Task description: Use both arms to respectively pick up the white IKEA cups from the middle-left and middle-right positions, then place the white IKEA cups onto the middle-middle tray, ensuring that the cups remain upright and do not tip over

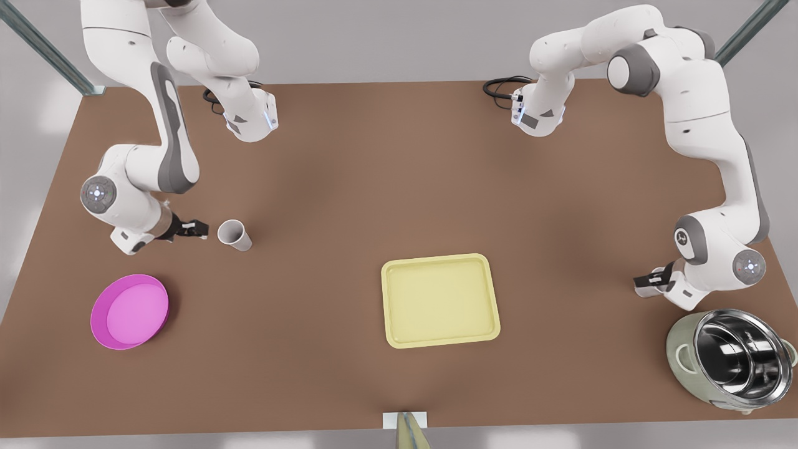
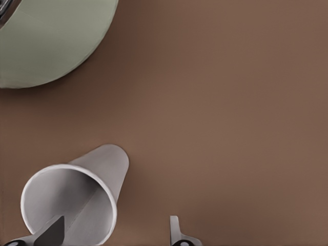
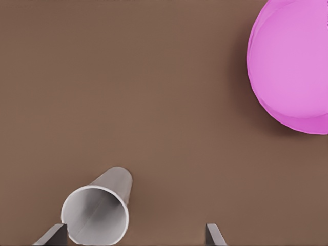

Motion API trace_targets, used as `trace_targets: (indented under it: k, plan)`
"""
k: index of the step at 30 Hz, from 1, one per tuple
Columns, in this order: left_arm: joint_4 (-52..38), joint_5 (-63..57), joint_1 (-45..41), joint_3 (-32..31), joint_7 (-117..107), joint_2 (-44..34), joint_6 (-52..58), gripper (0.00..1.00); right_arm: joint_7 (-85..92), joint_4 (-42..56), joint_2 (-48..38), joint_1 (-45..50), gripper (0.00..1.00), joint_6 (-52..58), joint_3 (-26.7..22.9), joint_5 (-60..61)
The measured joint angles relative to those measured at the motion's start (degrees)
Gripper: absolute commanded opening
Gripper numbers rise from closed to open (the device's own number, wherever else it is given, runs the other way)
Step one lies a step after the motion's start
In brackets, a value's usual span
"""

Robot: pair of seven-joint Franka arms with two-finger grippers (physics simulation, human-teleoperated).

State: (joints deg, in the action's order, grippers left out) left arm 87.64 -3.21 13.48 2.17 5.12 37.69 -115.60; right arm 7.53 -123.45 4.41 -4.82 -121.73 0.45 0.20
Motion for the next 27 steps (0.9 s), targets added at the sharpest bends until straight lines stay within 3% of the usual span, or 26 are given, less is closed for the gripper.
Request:
trace_targets:
  k: [5,6,7,12,16,22,27]
  plan:
    - [1.05,0.03,0.79,0.36,1.57,2.38,-1.29,1.00,0.58,-4.54,-0.12,-0.10,1.00,-7.01,0.07,0.11]
    - [1.07,0.08,0.90,0.36,1.77,2.59,-1.49,0.58,0.68,-5.36,-0.18,0.18,1.00,-8.12,0.09,0.12]
    - [1.06,0.09,0.96,0.37,1.94,2.67,-1.64,0.36,0.77,-6.09,-0.21,0.45,1.00,-9.08,0.11,0.12]
    - [0.91,-0.50,1.14,0.26,2.37,2.31,-2.09,0.37,1.15,-8.15,0.83,1.01,1.00,-12.26,0.17,0.11]
    - [0.67,-0.22,1.15,0.10,3.03,1.76,-2.25,0.28,1.38,-9.07,1.44,0.66,1.00,-13.45,0.17,0.12]
    - [0.64,-0.12,0.74,-0.92,2.81,1.44,-2.55,0.22,1.63,-13.08,1.54,2.10,1.00,-15.55,0.34,0.84]
    - [0.50,-0.74,-9.72,-2.01,0.09,-3.98,-1.01,0.22,1.80,-14.31,3.89,2.55,1.00,-18.59,0.36,1.02]
